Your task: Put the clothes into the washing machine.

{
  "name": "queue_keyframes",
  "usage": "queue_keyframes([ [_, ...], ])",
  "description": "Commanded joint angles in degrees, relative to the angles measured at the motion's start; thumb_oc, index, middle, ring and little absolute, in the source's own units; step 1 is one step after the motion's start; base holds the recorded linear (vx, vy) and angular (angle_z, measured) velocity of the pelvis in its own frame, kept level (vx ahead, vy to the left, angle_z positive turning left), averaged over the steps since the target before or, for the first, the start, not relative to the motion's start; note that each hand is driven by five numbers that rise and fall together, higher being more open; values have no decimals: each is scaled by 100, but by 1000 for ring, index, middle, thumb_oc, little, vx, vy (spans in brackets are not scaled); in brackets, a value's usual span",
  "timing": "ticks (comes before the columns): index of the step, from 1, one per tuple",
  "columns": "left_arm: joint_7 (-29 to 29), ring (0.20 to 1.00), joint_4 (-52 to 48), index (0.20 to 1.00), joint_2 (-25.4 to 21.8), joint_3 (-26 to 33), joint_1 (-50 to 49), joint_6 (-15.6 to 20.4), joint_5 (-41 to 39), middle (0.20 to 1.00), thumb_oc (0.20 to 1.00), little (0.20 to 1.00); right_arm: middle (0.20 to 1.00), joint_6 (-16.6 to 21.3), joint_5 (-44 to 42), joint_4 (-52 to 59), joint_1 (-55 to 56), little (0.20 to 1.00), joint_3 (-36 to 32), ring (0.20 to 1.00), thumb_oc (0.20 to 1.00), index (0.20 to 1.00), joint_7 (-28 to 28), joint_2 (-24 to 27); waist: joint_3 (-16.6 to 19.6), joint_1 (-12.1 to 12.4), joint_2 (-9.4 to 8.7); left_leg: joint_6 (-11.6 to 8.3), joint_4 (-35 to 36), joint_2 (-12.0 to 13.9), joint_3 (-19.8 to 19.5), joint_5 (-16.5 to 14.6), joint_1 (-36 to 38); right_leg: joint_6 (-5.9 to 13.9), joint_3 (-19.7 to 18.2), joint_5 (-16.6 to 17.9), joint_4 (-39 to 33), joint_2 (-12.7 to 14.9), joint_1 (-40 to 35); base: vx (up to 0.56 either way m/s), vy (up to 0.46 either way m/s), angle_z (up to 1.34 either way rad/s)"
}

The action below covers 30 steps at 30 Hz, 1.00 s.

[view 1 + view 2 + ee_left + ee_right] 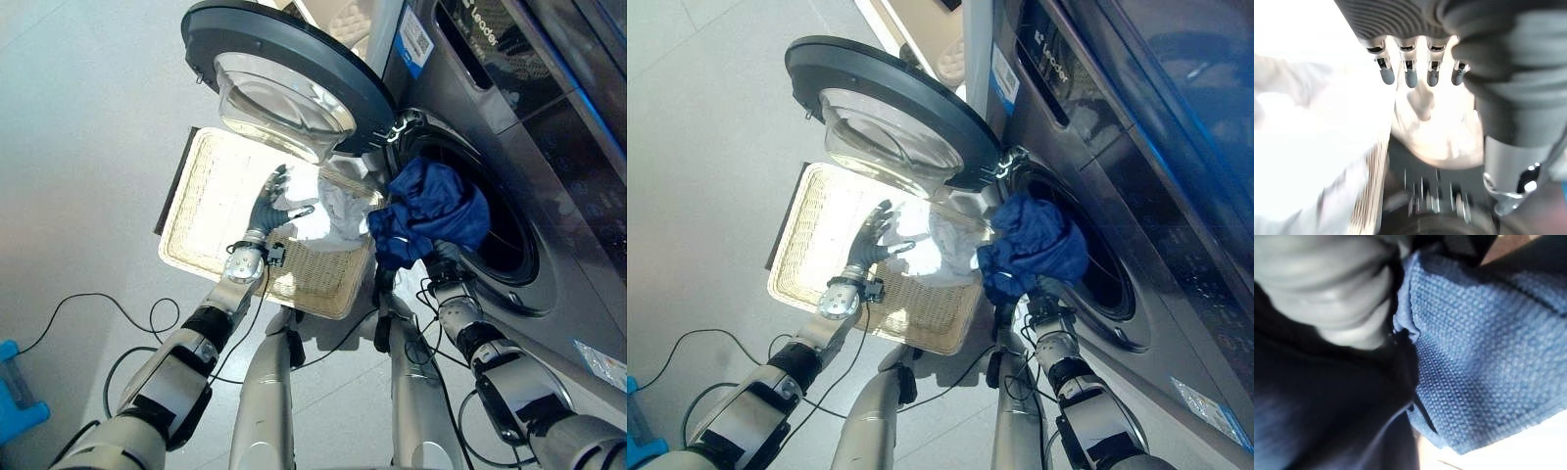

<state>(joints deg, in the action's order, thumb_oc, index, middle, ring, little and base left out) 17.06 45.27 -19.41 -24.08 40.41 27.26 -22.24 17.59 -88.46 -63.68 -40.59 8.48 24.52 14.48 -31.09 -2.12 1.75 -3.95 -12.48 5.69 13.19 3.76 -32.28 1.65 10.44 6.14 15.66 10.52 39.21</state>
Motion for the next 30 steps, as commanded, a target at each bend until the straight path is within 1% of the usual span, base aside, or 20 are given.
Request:
queue_keyframes([
  [1,701,1000,-17,1000,332,377,55,253,-366,1000,1000,1000,200,-193,-1583,263,-188,200,-251,200,200,200,563,74,130,6,374,-165,-236,-354,202,-295,-220,456,400,-636,543,-161,-49,19,-16,-7],
  [4,998,1000,72,1000,406,510,18,217,-374,1000,1000,1000,200,-362,-2454,366,-244,200,-605,200,200,200,585,-60,130,13,378,-167,-271,-360,174,-311,-258,468,417,-638,580,-130,-26,12,-16,-3],
  [5,1027,1000,79,1000,409,513,19,215,-340,1000,1000,1000,200,-346,-2454,443,-264,200,-735,200,200,200,508,-127,130,18,380,-166,-277,-359,170,-316,-267,472,422,-637,588,-123,-19,18,-49,-1],
  [6,1030,1000,74,1000,407,490,20,197,-303,1000,1000,1000,200,-220,-2454,613,-350,200,-1010,200,200,200,285,-233,130,29,385,-162,-284,-364,166,-328,-281,479,441,-621,589,-109,-10,13,-43,0],
  [7,1027,1000,71,1000,403,481,22,193,-303,1000,1000,1000,200,-205,-2454,642,-358,200,-1036,200,200,200,269,-244,130,33,384,-162,-286,-364,165,-330,-285,481,444,-617,589,-108,-7,12,-47,0],
  [9,985,1000,55,1000,380,433,33,179,-308,1000,1000,1000,200,32,-2454,820,-472,200,-1251,200,200,200,11,-309,130,55,386,-156,-297,-366,161,-343,-319,496,475,-595,595,-84,21,-3,-37,1],
  [11,956,1000,28,1000,365,395,60,171,-324,1000,1000,1000,200,102,-2454,853,-587,200,-1356,200,200,200,-106,-298,130,68,395,-142,-298,-370,155,-307,-388,485,493,-529,579,-69,83,-13,-18,1],
  [12,922,1000,13,1000,364,352,44,170,-329,1000,1000,1000,200,164,-2454,840,-636,200,-1393,200,200,200,-188,-278,130,85,399,-149,-325,-375,146,-360,-363,500,508,-563,602,-54,53,0,0,0],
  [14,823,1000,-75,1000,322,260,44,171,-372,1000,1000,1000,200,356,-2454,808,-824,200,-1519,200,200,200,-474,-121,130,127,426,-143,-349,-391,126,-383,-385,506,540,-543,614,-20,68,0,0,0],
  [18,714,1000,-182,1000,262,155,64,161,-508,1000,1000,1000,200,566,-2454,683,-1041,200,-1687,200,200,200,-692,90,130,181,451,-125,-357,-400,114,-367,-442,506,580,-478,610,18,116,-1,-5,1],
  [20,652,1000,-348,1000,231,63,37,83,-550,1000,1000,1000,200,854,-2454,699,-1168,200,-1774,200,200,200,-787,257,130,223,474,-133,-381,-415,92,-424,-429,533,599,-502,632,49,96,3,-19,6],
  [21,652,1000,-348,1000,231,63,37,83,-550,1000,1000,1000,200,854,-2454,699,-1168,200,-1774,200,200,200,-787,257,130,223,474,-133,-381,-415,92,-424,-429,533,599,-502,632,49,96,0,-16,4],
  [22,583,1000,-491,1000,165,-2,14,48,-546,1000,1000,1000,200,1252,-2454,776,-1306,200,-1860,200,200,200,-871,417,130,252,497,-124,-385,-427,73,-401,-458,524,617,-456,625,66,121,0,0,0],
  [23,564,1000,-539,1000,137,-37,-7,42,-550,1000,1000,1000,200,1428,-2454,829,-1346,200,-1896,200,200,200,-919,483,130,256,503,-121,-390,-429,70,-408,-460,526,622,-457,631,73,121,0,0,0],
  [24,553,1000,-654,1000,77,-109,-52,-24,-587,1000,1000,1000,200,1755,-2454,920,-1393,200,-1973,200,200,200,-996,579,130,272,514,-126,-409,-432,59,-472,-414,548,626,-511,661,87,77,0,0,0],
  [25,551,1000,-680,1000,59,-114,-41,-36,-598,1000,1000,1000,200,1844,-2454,956,-1427,200,-1993,200,200,200,-1012,599,130,275,515,-113,-401,-433,62,-431,-454,531,633,-468,643,87,112,19,-16,4],
  [26,556,1000,-781,1000,12,-161,-75,-109,-650,1000,1000,1000,200,2276,-2454,1053,-1505,200,-2051,200,200,200,-1168,688,130,293,518,-113,-425,-432,53,-482,-422,550,636,-504,684,98,88,-18,-12,3],
  [27,560,1000,-803,1000,-2,-163,-67,-119,-662,1000,1000,1000,200,2396,-2454,1086,-1541,200,-2065,200,200,200,-1212,708,130,296,518,-102,-419,-431,58,-446,-457,535,645,-466,671,100,119,0,0,0],
  [29,574,1000,-906,1000,-58,-199,-129,-163,-705,1000,1000,1000,200,2868,-2454,1174,-1621,200,-2176,200,200,200,-1416,843,130,310,507,-107,-439,-417,52,-506,-421,561,646,-503,710,113,94,0,0,0],
  [30,562,1000,-937,1000,-81,-189,-127,-174,-716,1000,1000,1000,200,3045,-2454,1191,-1670,200,-2206,200,200,200,-1502,895,130,314,503,-91,-435,-414,55,-461,-472,540,654,-451,694,115,137,0,0,0],
])
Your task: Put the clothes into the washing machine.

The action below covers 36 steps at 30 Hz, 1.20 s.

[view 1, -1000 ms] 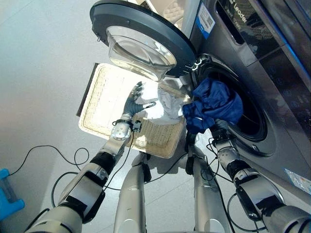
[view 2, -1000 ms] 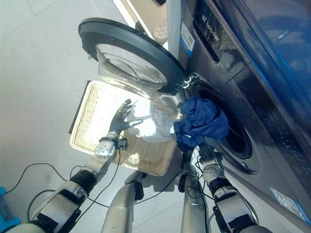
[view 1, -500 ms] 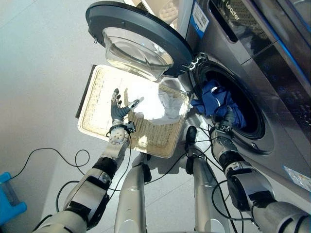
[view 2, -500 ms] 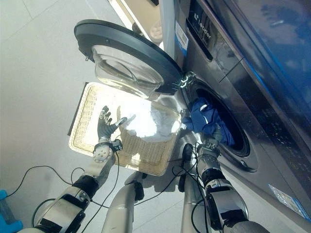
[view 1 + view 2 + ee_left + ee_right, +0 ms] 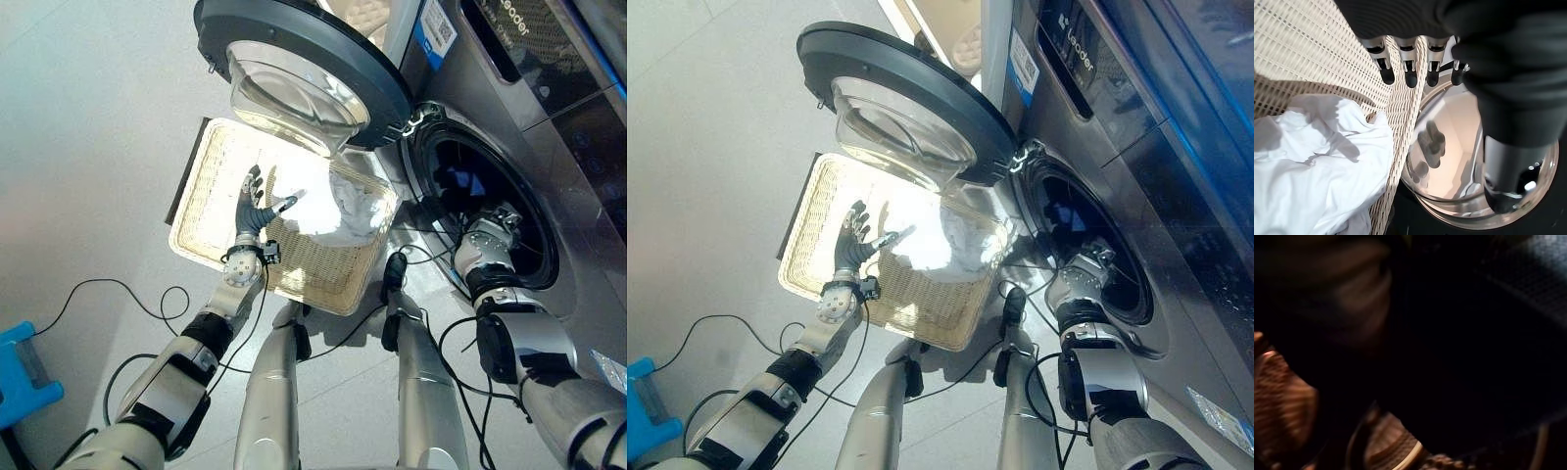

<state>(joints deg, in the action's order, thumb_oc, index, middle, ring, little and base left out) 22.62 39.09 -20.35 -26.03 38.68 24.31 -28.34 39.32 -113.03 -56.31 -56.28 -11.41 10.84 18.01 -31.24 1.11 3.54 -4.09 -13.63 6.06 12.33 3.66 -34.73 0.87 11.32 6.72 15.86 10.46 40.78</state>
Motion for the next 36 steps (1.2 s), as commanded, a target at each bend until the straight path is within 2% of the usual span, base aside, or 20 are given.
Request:
queue_keyframes([
  [1,-1,1000,-330,1000,12,-5,23,114,-112,1000,1000,1000,200,963,3,454,-96,200,-219,200,200,200,-183,562,145,-5,324,-86,-334,-449,135,-503,-189,639,559,-559,701,124,-52,0,0,0],
  [3,-41,1000,-333,1000,-35,-31,21,131,-113,1000,1000,1000,200,1207,3,417,-134,200,-292,200,200,200,-317,705,145,-2,321,-71,-329,-444,145,-469,-207,625,571,-521,693,130,-38,5,1,2],
  [6,-99,1000,-387,1000,-131,-101,10,187,124,1000,1000,1000,200,1318,3,461,-120,200,-403,200,200,200,-297,870,145,-12,327,-60,-317,-433,153,-458,-213,625,580,-496,693,146,-23,24,5,1],
  [9,98,1000,-449,1000,-374,-404,69,146,1187,1000,1000,1000,200,1446,3,548,15,200,-402,200,200,200,-363,927,145,-35,326,-73,-320,-428,163,-519,-144,662,574,-535,698,157,-85,12,-1,4],
  [12,295,1000,-423,1000,-684,-798,322,-125,1950,1000,1000,1000,200,1388,3,404,-11,200,-249,200,200,200,-684,1057,145,-73,333,-95,-296,-406,185,-488,-129,665,567,-508,673,152,-87,8,24,4],
  [13,334,1000,-345,1000,-801,-948,449,-236,2101,1000,1000,1000,1000,1087,3,168,-15,1000,-155,1000,1000,1000,-1079,1149,145,-99,331,-108,-288,-386,216,-485,-106,669,563,-514,668,146,-97,23,31,1],
  [14,334,1000,-345,1000,-801,-948,449,-236,2101,1000,1000,1000,1000,1087,3,168,-15,1000,-155,1000,1000,1000,-1079,1149,145,-99,331,-108,-288,-386,216,-485,-106,669,563,-514,668,146,-97,-8,42,1],
  [15,385,1000,-234,1000,-863,-1067,570,-342,2329,1000,1000,1000,1000,718,3,-68,-36,1000,-73,1000,1000,1000,-1394,1234,145,-120,328,-100,-274,-366,243,-426,-140,646,550,-458,627,139,-60,0,0,0],
  [20,391,1000,129,1000,-984,-1502,917,-468,2887,1000,1000,1000,1000,316,3,-623,-134,1000,146,1000,1000,1000,-1555,1349,145,-167,359,-111,-224,-339,307,-378,-131,633,509,-445,581,115,-39,3,35,-3],
  [26,337,1000,340,1000,-1113,-2066,1264,-762,3556,1000,1000,1000,1000,272,3,-885,-294,1000,336,1000,1000,1000,-1657,1401,145,-202,454,-131,-171,-351,357,-343,-125,635,478,-429,514,116,-26,0,0,0],
  [28,332,1000,354,1000,-1120,-2092,1294,-776,3608,1000,1000,1000,1000,278,3,-894,-316,1000,342,1000,1000,1000,-1663,1405,145,-201,455,-130,-164,-351,360,-331,-138,631,479,-417,501,114,-15,0,0,0],
  [29,368,1000,379,1000,-1164,-2319,1425,-902,3760,1000,1000,1000,1000,297,3,-939,-360,1000,412,1000,1000,1000,-1693,1401,145,-217,479,-146,-157,-346,370,-370,-104,654,466,-466,511,113,-37,0,0,0],
  [34,367,1000,486,1000,-1245,-2656,1632,-1177,4111,1000,1000,1000,1000,159,3,-1302,-464,1000,652,1000,1000,1000,-1862,1484,145,-245,493,-157,-143,-342,401,-346,-136,659,446,-438,471,100,-2,2,11,-4],
  [35,396,1000,478,1000,-1278,-2753,1710,-1230,4235,1000,1000,1000,1000,90,88,-1488,-503,1000,798,1000,1000,1000,-1925,1531,145,-250,495,-149,-125,-342,409,-305,-164,646,447,-396,441,97,22,-1,13,-8],
  [36,409,1000,464,1000,-1281,-2862,1765,-1283,4400,1000,1000,1000,1000,28,852,-1614,-553,1000,905,1000,1000,1000,-2415,1575,145,-259,500,-159,-131,-338,413,-333,-156,663,436,-424,451,95,16,3,8,-6],
])
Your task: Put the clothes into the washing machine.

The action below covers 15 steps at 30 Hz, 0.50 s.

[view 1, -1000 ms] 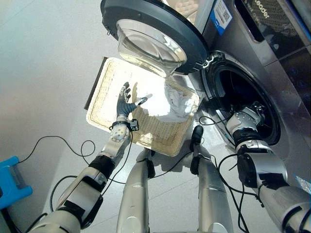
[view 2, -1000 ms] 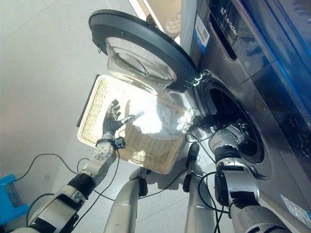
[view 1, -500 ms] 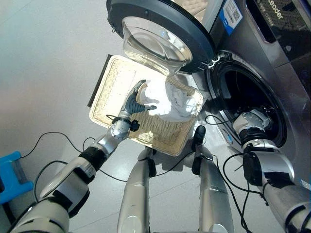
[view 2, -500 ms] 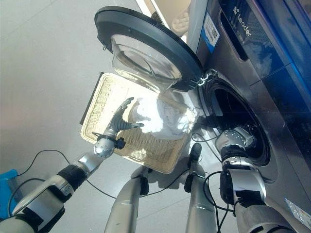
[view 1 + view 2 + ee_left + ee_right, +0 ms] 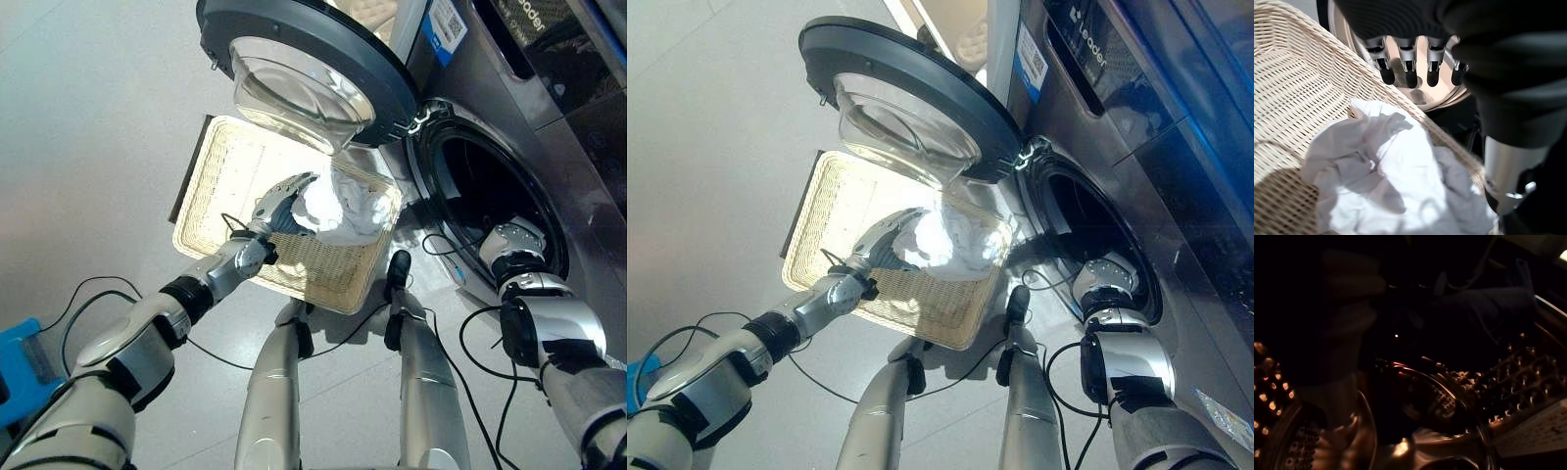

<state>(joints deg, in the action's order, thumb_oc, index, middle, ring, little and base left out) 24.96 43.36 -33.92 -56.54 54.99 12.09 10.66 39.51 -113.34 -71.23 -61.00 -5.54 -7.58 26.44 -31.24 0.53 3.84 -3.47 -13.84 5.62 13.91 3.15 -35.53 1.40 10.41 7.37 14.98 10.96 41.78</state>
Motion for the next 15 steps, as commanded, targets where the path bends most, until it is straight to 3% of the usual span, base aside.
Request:
queue_keyframes([
  [1,179,1000,33,1000,65,123,177,-86,539,1000,1000,1000,1000,19,1376,-179,-95,1000,390,1000,1000,1000,-889,748,145,-204,472,-221,-116,-291,257,-286,-83,612,524,-492,544,46,-79,0,5,-6],
  [2,178,1000,30,1000,47,94,228,-99,556,1000,1000,1000,1000,23,1663,-182,-129,1000,426,1000,1000,1000,-1096,763,145,-206,471,-208,-109,-290,263,-243,-134,594,528,-444,525,46,-32,-1,0,-4],
  [5,117,1000,-68,1000,11,-68,398,-266,755,1000,1000,1000,1000,-356,4166,-199,-250,1000,761,1000,1000,1000,-3012,875,145,-206,467,-196,-85,-277,264,-207,-219,599,515,-408,501,23,49,-1,0,-1],
  [8,95,1000,-49,1000,12,-114,447,-324,879,1000,1000,1000,1000,-569,4908,-192,-294,1000,913,1000,1000,1000,-3701,916,145,-204,462,-189,-94,-273,269,-206,-254,603,519,-401,505,21,83,0,0,0],
  [10,121,1000,35,1000,25,-213,502,-442,1417,1000,1000,1000,1000,-1316,6542,-328,-401,1000,1362,1000,1000,1000,-4917,1054,145,-188,464,-178,-112,-275,260,-231,-284,630,517,-413,512,14,109,1,-13,-4],
  [11,144,1000,47,1000,29,-245,519,-460,1525,1000,1000,1000,1000,-1425,6744,-331,-428,1000,1438,1000,1000,1000,-5039,1069,145,-192,470,-175,-114,-275,262,-230,-299,633,512,-409,511,12,127,-7,1,-3],
  [12,132,1000,78,1000,23,-385,620,-544,1883,1000,1000,1000,1000,-1870,7440,-375,-534,1000,1740,1000,1000,1000,-5410,1132,145,-199,480,-167,-128,-277,268,-224,-346,639,503,-393,514,8,183,0,0,0],
  [14,130,1000,128,1000,28,-545,711,-655,2203,1000,1000,1000,1000,-2276,7971,-407,-638,1000,2001,1000,1000,1000,-5566,1167,145,-221,488,-178,-138,-269,279,-209,-409,649,479,-382,498,-9,237,0,0,0],
  [15,130,1000,128,1000,28,-545,711,-655,2203,1000,1000,1000,1000,-2276,7971,-407,-638,1000,2001,1000,1000,1000,-5566,1167,145,-221,488,-178,-138,-269,279,-209,-409,649,479,-382,498,-9,237,0,0,0],
])
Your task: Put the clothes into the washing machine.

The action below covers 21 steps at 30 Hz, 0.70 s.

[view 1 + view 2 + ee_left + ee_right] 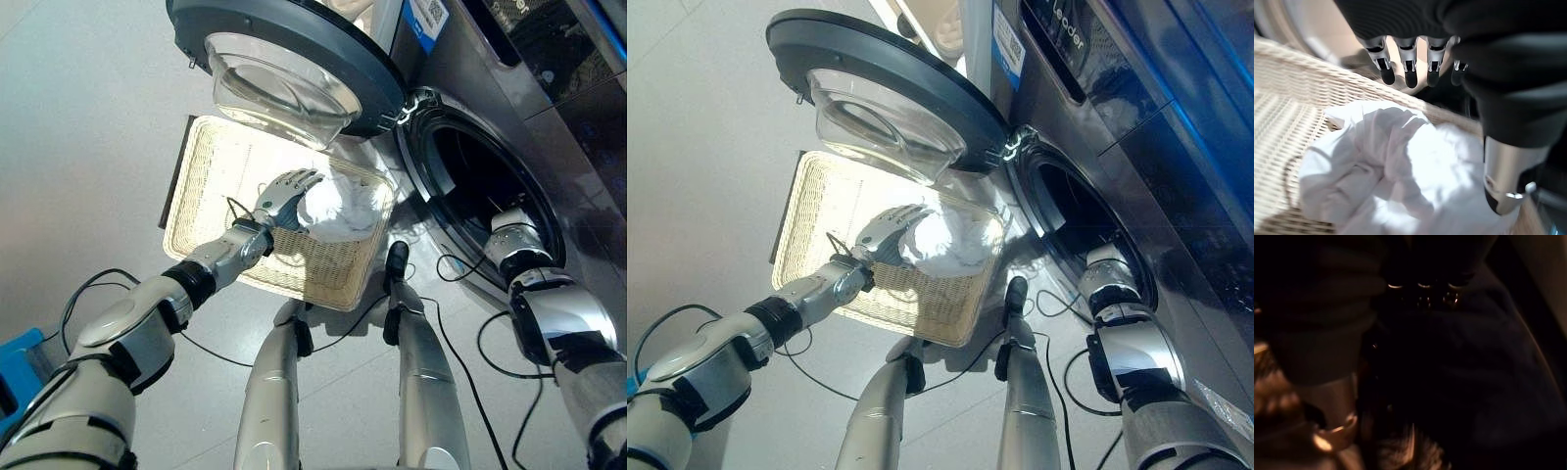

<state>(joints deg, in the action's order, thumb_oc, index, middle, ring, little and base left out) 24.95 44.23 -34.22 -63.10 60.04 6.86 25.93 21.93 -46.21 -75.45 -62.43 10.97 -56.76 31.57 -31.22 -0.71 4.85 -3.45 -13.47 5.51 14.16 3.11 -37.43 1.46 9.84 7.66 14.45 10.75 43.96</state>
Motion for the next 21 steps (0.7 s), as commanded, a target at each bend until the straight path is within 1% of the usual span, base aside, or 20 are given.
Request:
queue_keyframes([
  [1,136,1000,61,1000,59,45,242,-176,822,1000,1000,1000,1000,-546,1294,23,-521,1000,446,1000,1000,1000,-656,647,143,-103,385,-184,-175,-256,255,-199,-243,645,527,-410,546,4,41,0,0,0],
  [2,153,1000,106,1000,67,-50,311,-257,1120,1000,1000,1000,1000,-522,1334,71,-552,1000,569,1000,1000,1000,-536,607,143,-124,376,-193,-171,-250,268,-188,-306,652,512,-404,531,-12,100,-12,35,-2],
  [3,209,1000,253,1000,114,-185,429,-342,1312,1000,1000,1000,1000,-321,1233,161,-545,1000,669,1000,1000,1000,-294,511,143,-167,354,-203,-170,-224,304,-171,-402,652,479,-393,528,-39,208,-13,37,-2],
  [4,200,1000,342,1000,147,-219,456,-355,1391,1000,1000,1000,1000,-213,1188,204,-524,1000,699,1000,1000,1000,-201,466,143,-185,343,-208,-166,-213,315,-163,-440,654,460,-391,529,-50,251,0,0,0],
  [5,200,1000,342,1000,147,-219,456,-355,1391,1000,1000,1000,1000,-213,1188,204,-524,1000,699,1000,1000,1000,-201,466,143,-185,343,-208,-166,-213,315,-163,-440,654,460,-391,529,-50,251,0,0,0],
  [6,82,1000,542,1000,225,-300,538,-435,1562,1000,1000,1000,1000,65,1068,339,-475,1000,745,1000,1000,1000,-2,345,143,-237,302,-228,-150,-191,333,-144,-542,662,423,-376,501,-89,347,0,0,0],
  [7,82,1000,542,1000,225,-300,538,-435,1562,1000,1000,1000,1000,65,1068,339,-475,1000,745,1000,1000,1000,-2,345,143,-237,302,-228,-150,-191,333,-144,-542,662,423,-376,501,-89,347,0,0,0],
  [8,44,1000,584,1000,245,-324,563,-438,1624,1000,1000,1000,1000,159,1000,370,-467,1000,747,1000,1000,1000,42,313,143,-245,292,-232,-146,-185,342,-138,-565,665,415,-370,492,-97,368,0,0,0],
  [9,-145,1000,770,1000,315,-381,614,-534,1832,1000,1000,1000,1000,446,862,498,-412,1000,730,1000,1000,1000,223,214,143,-285,248,-250,-128,-155,377,-108,-662,673,389,-346,474,-124,463,0,0,0],
  [12,-359,1000,1163,1000,439,-456,665,-687,2071,1000,1000,1000,1000,830,712,831,-326,1000,713,1000,1000,1000,339,69,143,-364,161,-281,-94,-120,411,-64,-822,693,349,-294,436,-177,621,-2,2,-1],
  [13,-374,1000,1339,1000,489,-454,678,-786,2207,1000,1000,1000,1000,1072,641,1085,-242,1000,677,1000,1000,1000,370,-24,143,-401,104,-299,-78,-107,415,-36,-919,700,324,-258,413,-200,711,0,0,0],
  [14,-380,1000,1362,1000,495,-455,680,-802,2226,1000,1000,1000,1000,1125,613,1127,-223,1000,669,1000,1000,1000,394,-36,143,-405,94,-301,-78,-104,417,-31,-933,701,319,-251,410,-203,724,0,0,0],
  [15,-370,1000,1460,1000,519,-465,691,-872,2316,1000,1000,1000,1000,1278,495,1353,-160,1000,648,1000,1000,1000,450,-94,143,-432,54,-315,-75,-92,423,-16,-1003,703,307,-234,395,-216,782,0,0,0],
  [17,-363,1000,1484,1000,523,-462,692,-890,2347,1000,1000,1000,1000,1312,465,1438,-132,1000,637,1000,1000,1000,467,-107,143,-442,42,-320,-70,-90,425,-10,-1027,702,300,-226,389,-223,805,0,0,0],
  [18,-341,1000,1698,1000,576,-418,725,-1034,2692,1000,1000,1000,1000,1601,308,2172,96,1000,542,1000,1000,1000,692,-260,143,-526,-45,-362,-13,-75,441,49,-1191,708,261,-157,335,-271,976,0,0,0],
  [19,-341,1000,1698,1000,576,-418,725,-1034,2692,1000,1000,1000,1000,1601,308,2172,96,1000,542,1000,1000,1000,692,-260,143,-526,-45,-362,-13,-75,441,49,-1191,708,261,-157,335,-271,976,-11,59,-4],
  [20,-329,1000,1842,1000,620,-367,785,-1199,2889,1000,1000,1000,1000,1669,406,2847,295,1000,581,1000,1000,1000,730,-404,143,-596,-108,-388,14,-48,453,88,-1315,713,222,-104,306,-288,1119,-5,43,-5],
  [21,-333,1000,1855,1000,625,-359,794,-1211,2910,1000,1000,1000,1000,1675,428,2930,325,1000,588,1000,1000,1000,721,-421,143,-603,-117,-390,22,-45,457,94,-1326,715,218,-100,304,-288,1134,-6,60,-6],
])
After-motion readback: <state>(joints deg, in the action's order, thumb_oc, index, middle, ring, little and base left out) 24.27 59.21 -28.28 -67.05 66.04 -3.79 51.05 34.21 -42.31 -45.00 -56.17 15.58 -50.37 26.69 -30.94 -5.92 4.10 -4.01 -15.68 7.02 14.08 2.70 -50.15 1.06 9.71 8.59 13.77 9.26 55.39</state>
